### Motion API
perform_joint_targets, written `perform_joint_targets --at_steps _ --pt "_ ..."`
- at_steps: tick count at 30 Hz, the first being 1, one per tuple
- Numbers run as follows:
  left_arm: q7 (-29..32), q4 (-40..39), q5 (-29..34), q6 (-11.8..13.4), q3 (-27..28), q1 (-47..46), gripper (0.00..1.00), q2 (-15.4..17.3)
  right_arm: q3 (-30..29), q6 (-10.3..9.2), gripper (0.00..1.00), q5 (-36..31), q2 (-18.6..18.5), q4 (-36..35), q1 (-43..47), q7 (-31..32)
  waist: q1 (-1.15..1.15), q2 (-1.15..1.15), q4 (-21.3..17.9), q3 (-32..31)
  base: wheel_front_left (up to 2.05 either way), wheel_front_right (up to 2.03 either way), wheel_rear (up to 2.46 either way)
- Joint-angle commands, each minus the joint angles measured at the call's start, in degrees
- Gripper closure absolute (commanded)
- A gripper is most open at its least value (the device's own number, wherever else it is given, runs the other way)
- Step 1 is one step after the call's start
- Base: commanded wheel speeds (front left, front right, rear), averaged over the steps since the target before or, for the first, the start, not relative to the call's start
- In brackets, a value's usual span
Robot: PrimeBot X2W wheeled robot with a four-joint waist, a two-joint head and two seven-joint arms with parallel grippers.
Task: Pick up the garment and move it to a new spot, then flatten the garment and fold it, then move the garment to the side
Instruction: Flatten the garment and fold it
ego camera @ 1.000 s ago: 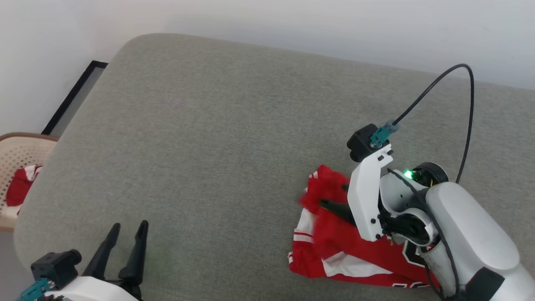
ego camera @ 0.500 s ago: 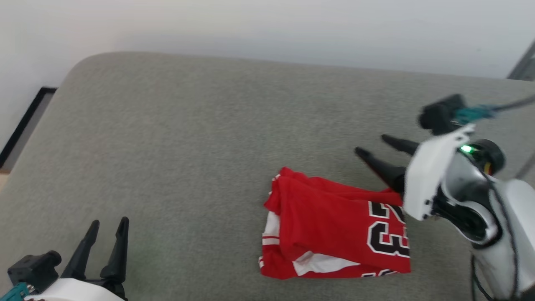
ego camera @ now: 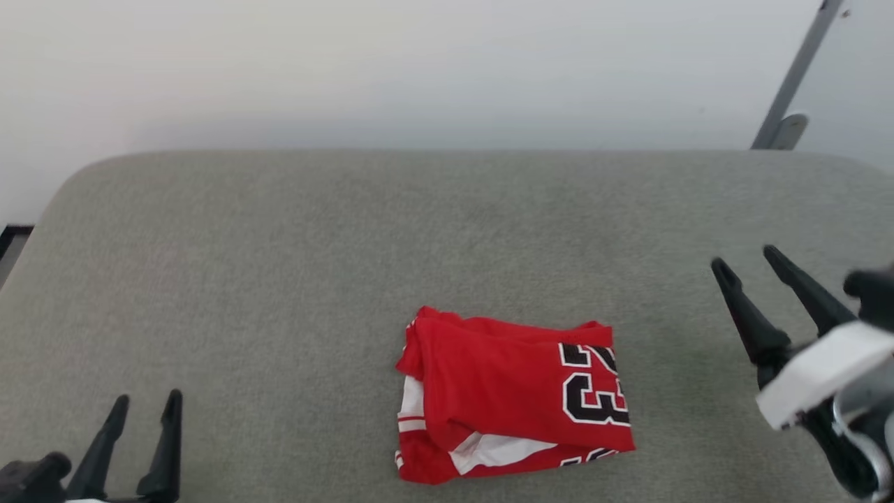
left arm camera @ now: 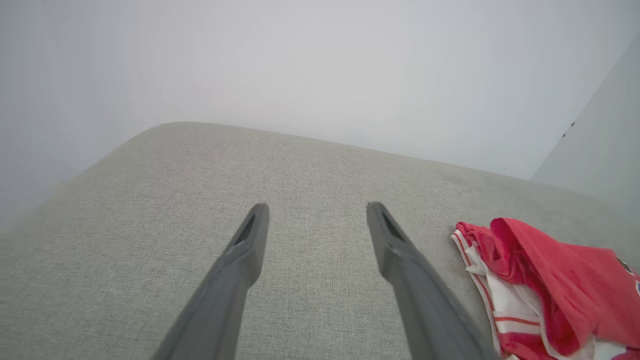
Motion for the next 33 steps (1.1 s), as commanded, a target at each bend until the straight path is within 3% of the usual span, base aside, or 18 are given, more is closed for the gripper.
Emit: perform_joint_targets --at_steps 1,5,17,33 --pt "-0.34 -0.56 0.69 0.19 0.70 0.76 0.00 0.10 0.02 -0.03 0.00 0.01 0.02 0.54 1.46 -1.53 0.00 0.00 -1.03 -1.10 0.00 0.00 0.00" --pt "-0.34 -1.47 2.40 0.58 2.69 2.50 0.00 -0.47 -0.17 -0.03 0.00 -1.06 -0.31 2.39 4.28 -7.64 0.00 0.00 -1.91 -2.22 0.00 0.00 0.00" --pt "-0.35 -1.86 7.79 -1.66 7.95 6.24 0.00 -3.65 1.87 -0.03 0.00 1.08 -0.89 8.79 10.21 -18.40 0.00 0.00 -3.08 -4.93 0.00 0.00 0.00" --pt "-0.34 -1.33 12.84 -4.06 11.18 7.62 0.00 -7.48 2.87 -0.03 0.00 1.83 -0.59 12.07 13.01 -22.21 0.00 0.00 -2.49 -6.06 0.00 0.00 0.00"
